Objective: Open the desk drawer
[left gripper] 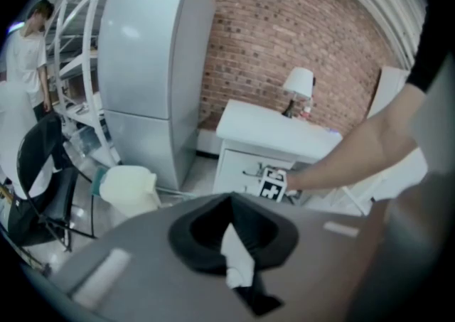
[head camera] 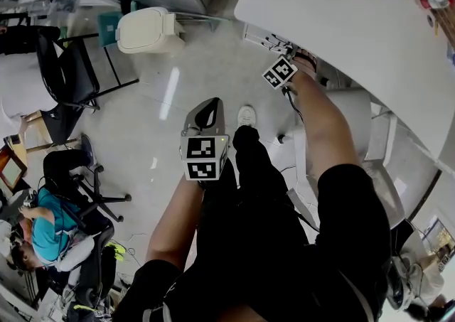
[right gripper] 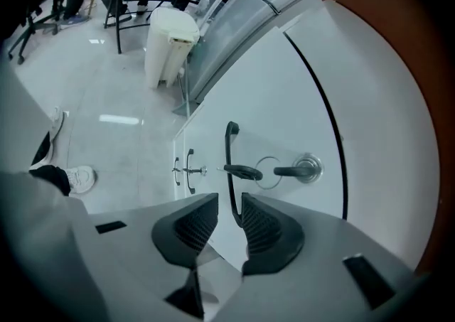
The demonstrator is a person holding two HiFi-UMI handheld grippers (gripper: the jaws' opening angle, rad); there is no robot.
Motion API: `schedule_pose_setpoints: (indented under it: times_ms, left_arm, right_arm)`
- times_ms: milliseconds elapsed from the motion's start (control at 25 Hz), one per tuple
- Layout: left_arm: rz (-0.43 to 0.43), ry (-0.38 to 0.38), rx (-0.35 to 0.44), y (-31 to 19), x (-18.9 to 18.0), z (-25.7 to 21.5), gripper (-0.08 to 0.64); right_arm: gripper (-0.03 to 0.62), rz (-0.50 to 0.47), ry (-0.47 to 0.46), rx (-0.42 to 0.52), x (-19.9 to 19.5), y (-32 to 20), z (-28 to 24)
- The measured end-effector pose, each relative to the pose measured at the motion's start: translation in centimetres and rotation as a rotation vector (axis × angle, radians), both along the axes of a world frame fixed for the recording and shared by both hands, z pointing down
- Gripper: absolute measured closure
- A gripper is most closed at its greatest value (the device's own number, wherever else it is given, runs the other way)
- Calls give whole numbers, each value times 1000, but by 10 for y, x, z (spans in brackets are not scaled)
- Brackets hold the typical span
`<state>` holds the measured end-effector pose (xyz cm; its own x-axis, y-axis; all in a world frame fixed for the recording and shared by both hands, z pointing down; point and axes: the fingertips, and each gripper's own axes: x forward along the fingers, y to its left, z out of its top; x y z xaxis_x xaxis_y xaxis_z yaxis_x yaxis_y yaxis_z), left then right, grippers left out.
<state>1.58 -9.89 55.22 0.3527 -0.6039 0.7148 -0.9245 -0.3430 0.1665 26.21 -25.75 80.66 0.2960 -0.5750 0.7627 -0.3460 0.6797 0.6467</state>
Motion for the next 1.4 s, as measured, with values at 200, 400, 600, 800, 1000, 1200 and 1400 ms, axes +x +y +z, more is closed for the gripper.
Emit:
schedule_pose_setpoints:
  times_ms: [200, 400, 600, 800, 1000, 1200, 1400]
  left_arm:
    - [-16, -4, -28, 8, -10, 10, 560]
    - [-27, 5, -31, 8, -14, 14, 560]
    - [-16, 16, -46, 15, -7, 19, 560]
    - [-3, 19, -55, 19, -6, 18, 560]
    - [-10, 20, -46, 17, -12, 15, 560]
    - [-13, 26, -38, 10, -11, 10, 560]
    - [-3, 24, -42, 2, -11, 9, 560]
  right_arm:
    - [518, -33, 27, -15, -2, -1, 6]
    - [575, -82, 73, 41, 0, -9, 0]
    - [581, -101, 109, 60, 0, -7, -2]
    - [581, -114, 103, 61, -7, 1, -4]
    - [580, -93, 92, 63, -15, 16, -6]
    - [580, -97, 86, 58, -21, 30, -5]
    - [580, -88, 74, 41, -30, 49, -5]
